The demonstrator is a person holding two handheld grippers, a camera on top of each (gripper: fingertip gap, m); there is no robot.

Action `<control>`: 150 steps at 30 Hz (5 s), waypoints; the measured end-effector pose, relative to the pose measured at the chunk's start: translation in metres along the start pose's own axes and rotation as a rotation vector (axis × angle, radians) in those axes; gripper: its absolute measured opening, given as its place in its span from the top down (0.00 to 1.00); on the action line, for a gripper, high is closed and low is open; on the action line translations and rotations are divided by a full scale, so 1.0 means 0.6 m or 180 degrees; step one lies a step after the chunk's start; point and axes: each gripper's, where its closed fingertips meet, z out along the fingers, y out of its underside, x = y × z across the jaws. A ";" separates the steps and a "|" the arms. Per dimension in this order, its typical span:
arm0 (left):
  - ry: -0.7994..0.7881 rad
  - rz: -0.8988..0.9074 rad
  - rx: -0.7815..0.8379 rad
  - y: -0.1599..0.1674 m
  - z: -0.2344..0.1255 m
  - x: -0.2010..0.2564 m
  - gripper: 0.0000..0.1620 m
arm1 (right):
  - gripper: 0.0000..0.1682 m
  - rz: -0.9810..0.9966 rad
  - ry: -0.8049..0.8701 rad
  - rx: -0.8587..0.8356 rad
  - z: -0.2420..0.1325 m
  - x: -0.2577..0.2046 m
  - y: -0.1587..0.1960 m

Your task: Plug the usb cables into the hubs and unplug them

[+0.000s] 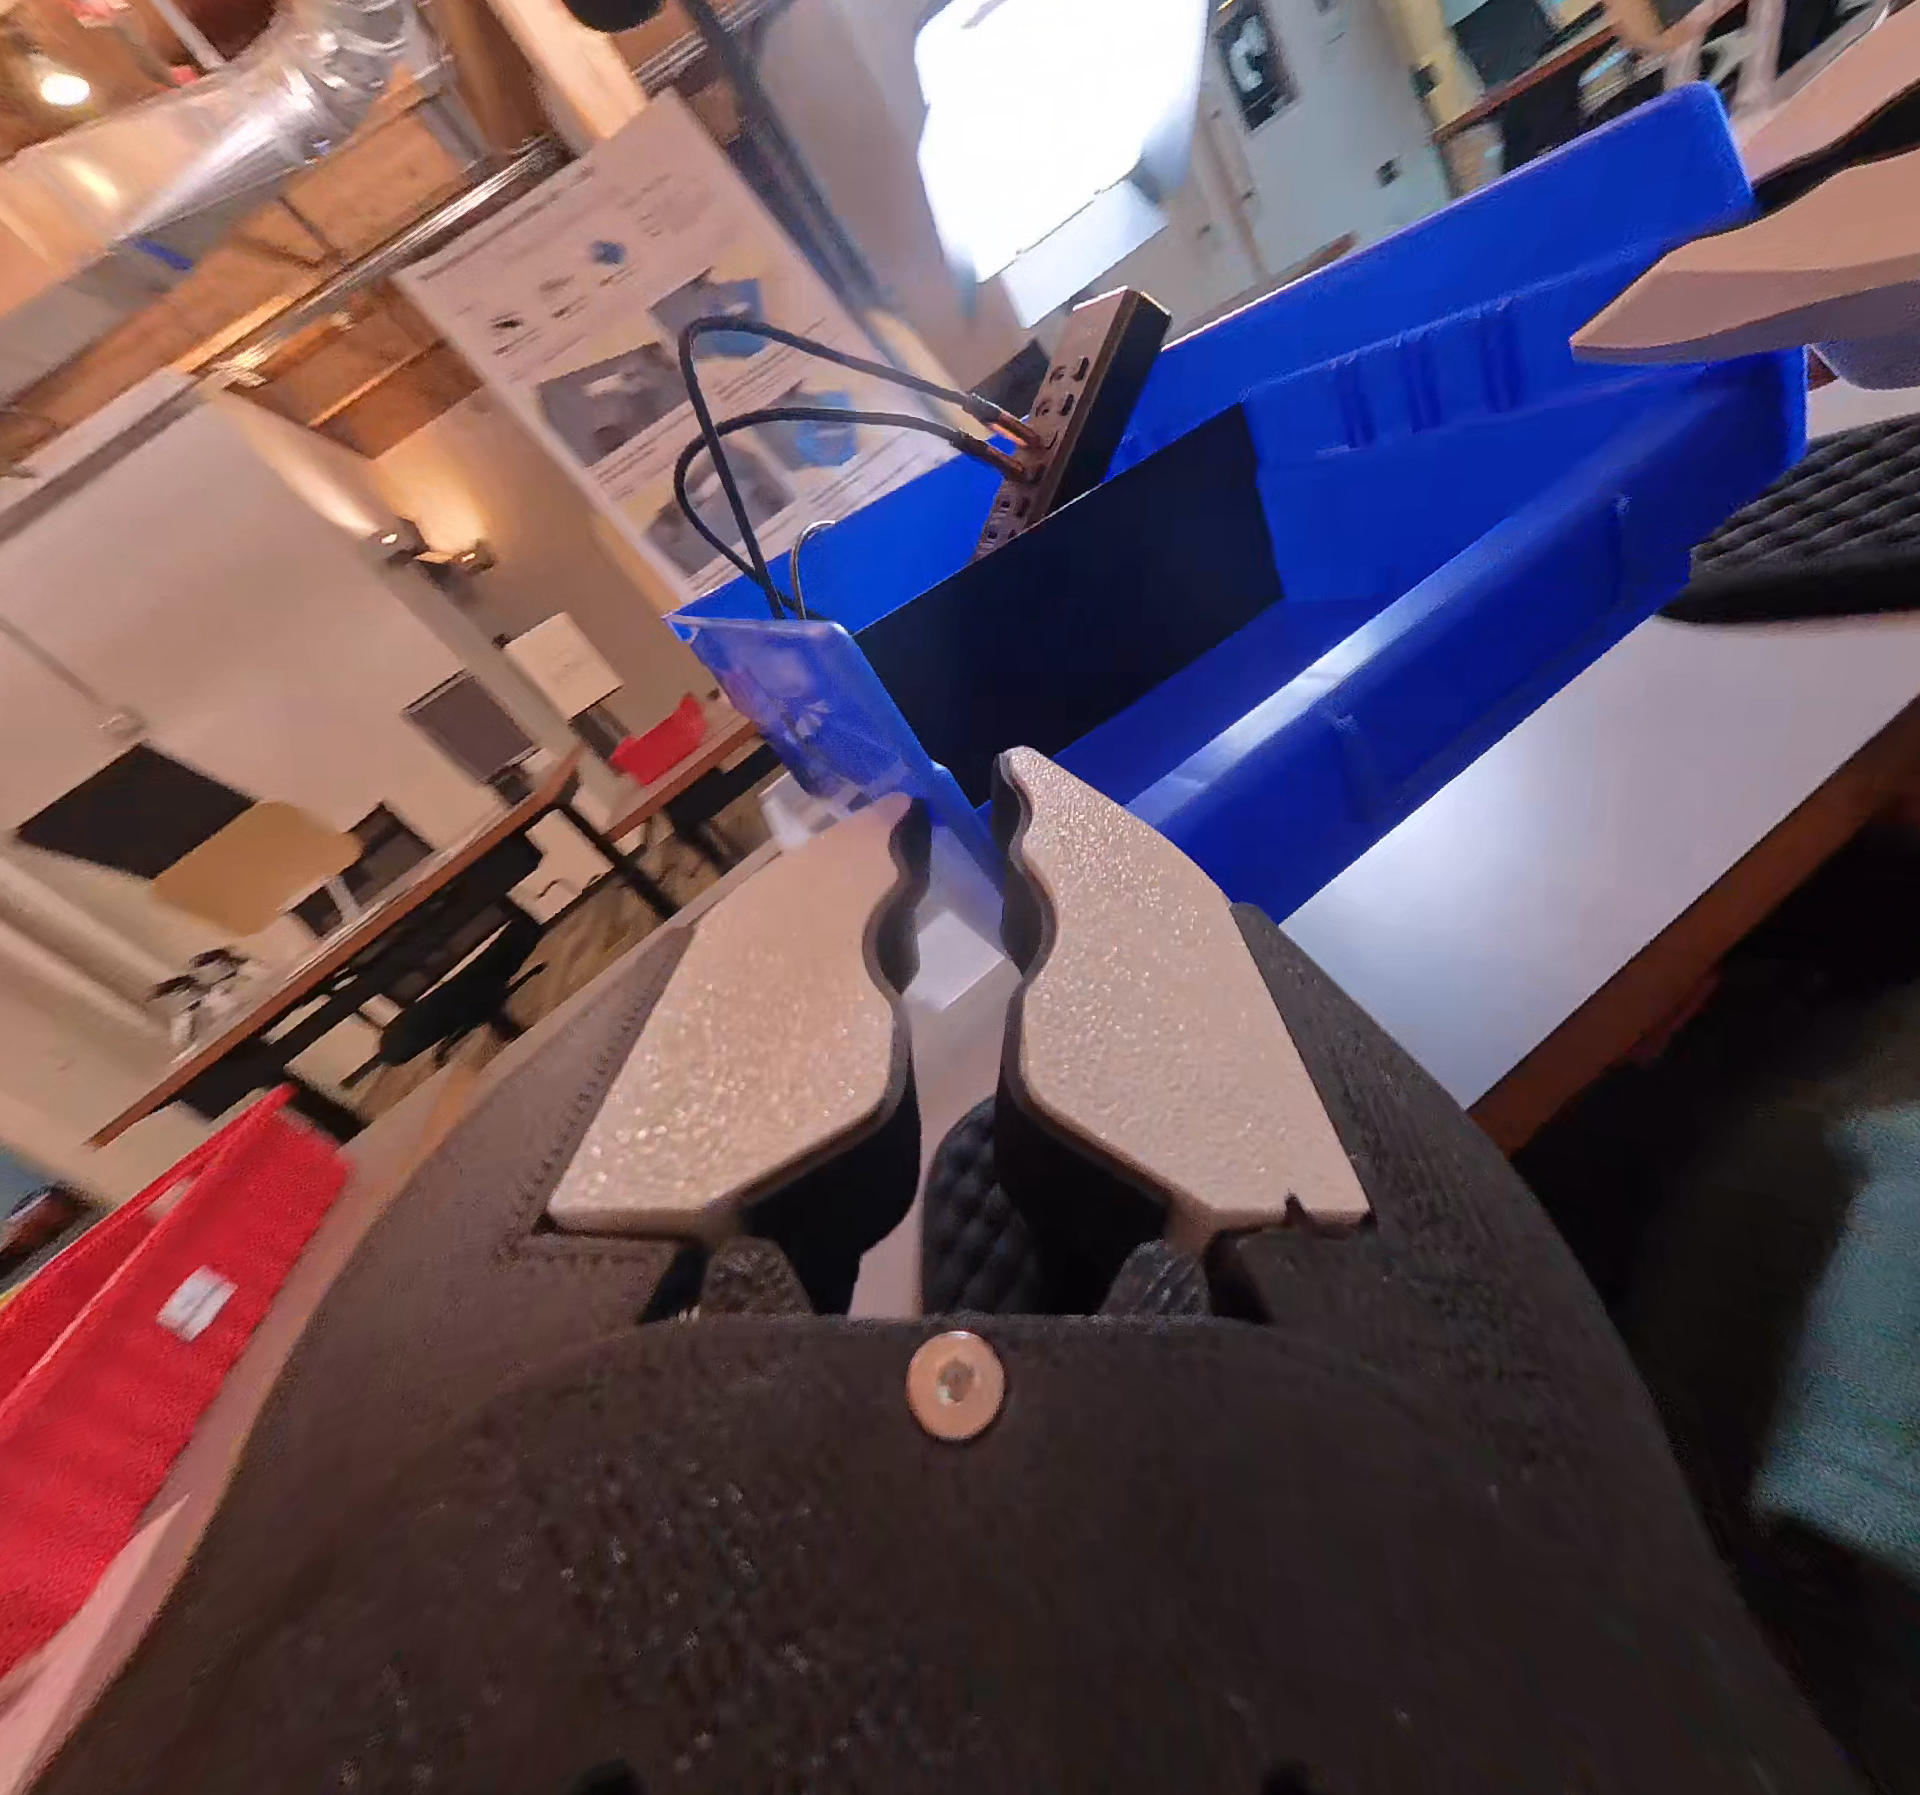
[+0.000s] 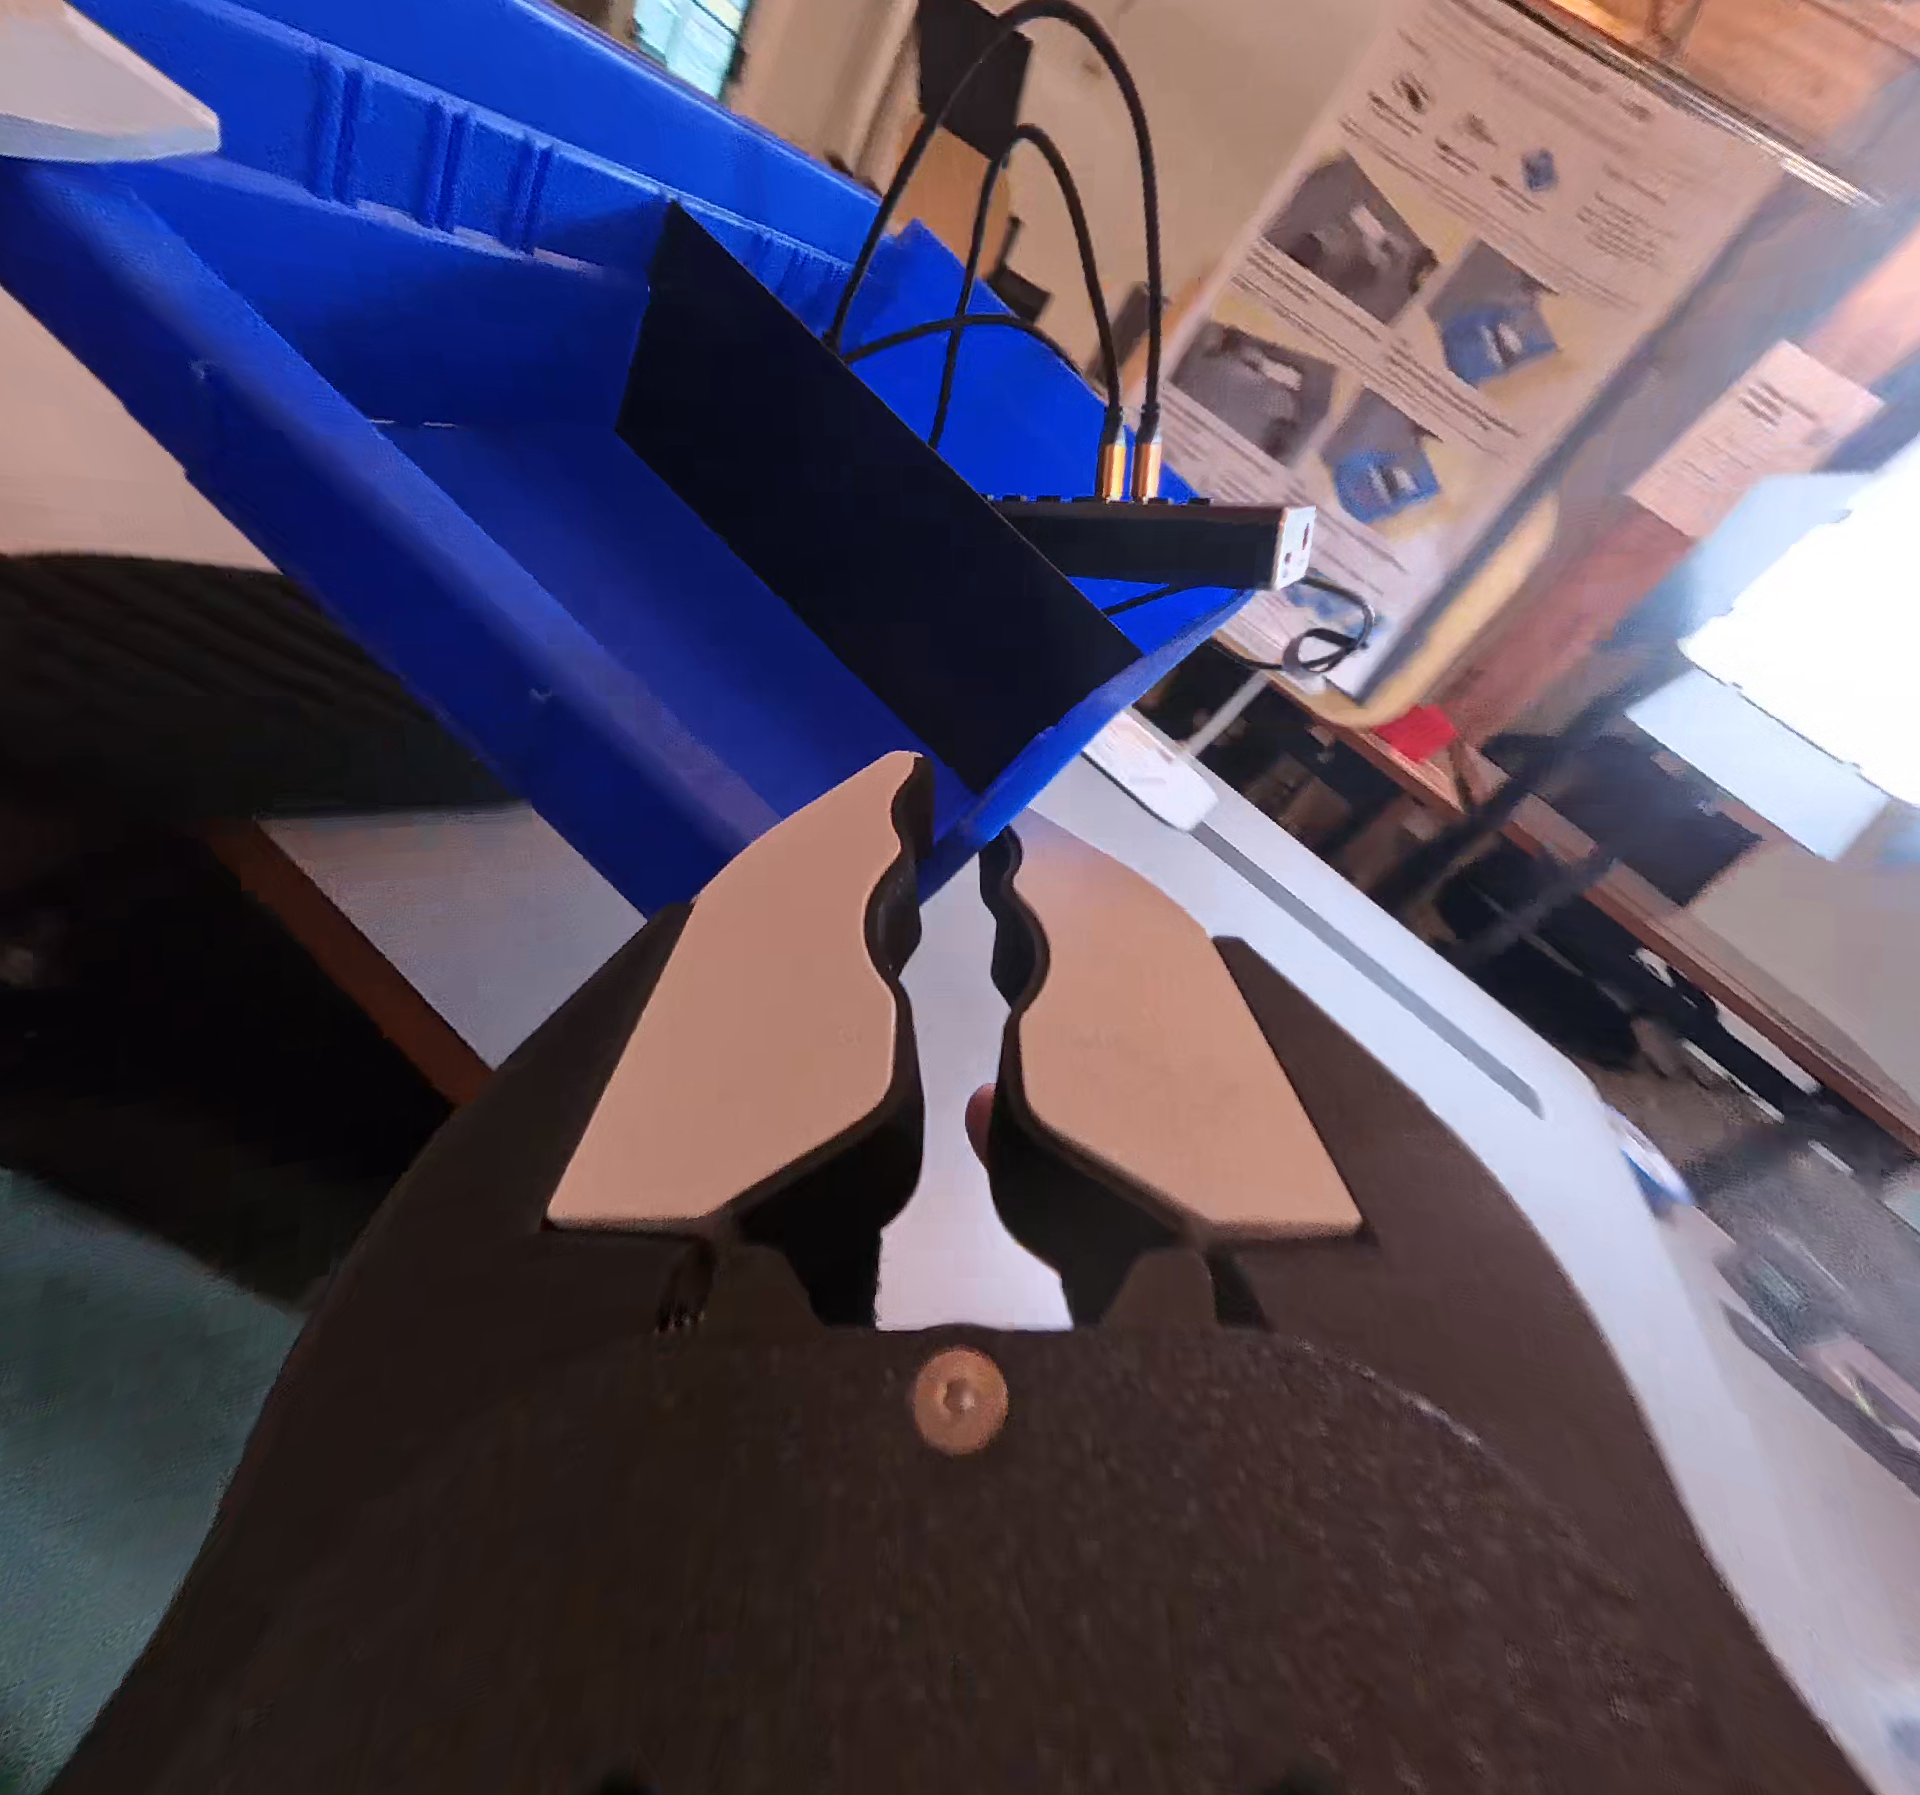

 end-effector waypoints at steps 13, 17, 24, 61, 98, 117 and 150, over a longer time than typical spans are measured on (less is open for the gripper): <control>-0.0909 -0.0372 -0.0848 0.243 -0.162 -0.194 0.93 | 0.95 -0.0090 -0.1235 -0.0016 0.262 -0.277 -0.066; -0.0991 -0.0529 -0.1011 0.305 -0.156 -0.212 0.92 | 0.95 -0.0093 -0.1340 -0.0005 0.312 -0.310 -0.050; -0.1104 -0.0860 -0.1165 0.372 -0.094 -0.260 0.91 | 0.93 0.0241 -0.1623 -0.0237 0.426 -0.316 -0.023; 0.2030 0.0224 -0.2381 0.405 0.221 -0.071 0.86 | 0.81 -0.1428 -0.1873 -0.2109 0.212 0.037 0.316; 0.2014 -0.0143 -0.2319 0.409 0.384 -0.055 0.85 | 0.81 -0.1499 -0.1600 -0.1882 0.255 0.277 0.454; 0.1017 -0.0893 -0.1237 0.299 0.410 -0.225 0.78 | 0.72 0.0658 -0.1241 -0.0267 0.304 0.212 0.223; 0.0466 0.0414 -0.1932 0.297 0.569 -0.419 0.68 | 0.82 0.0734 -0.1874 0.0110 0.285 0.101 0.218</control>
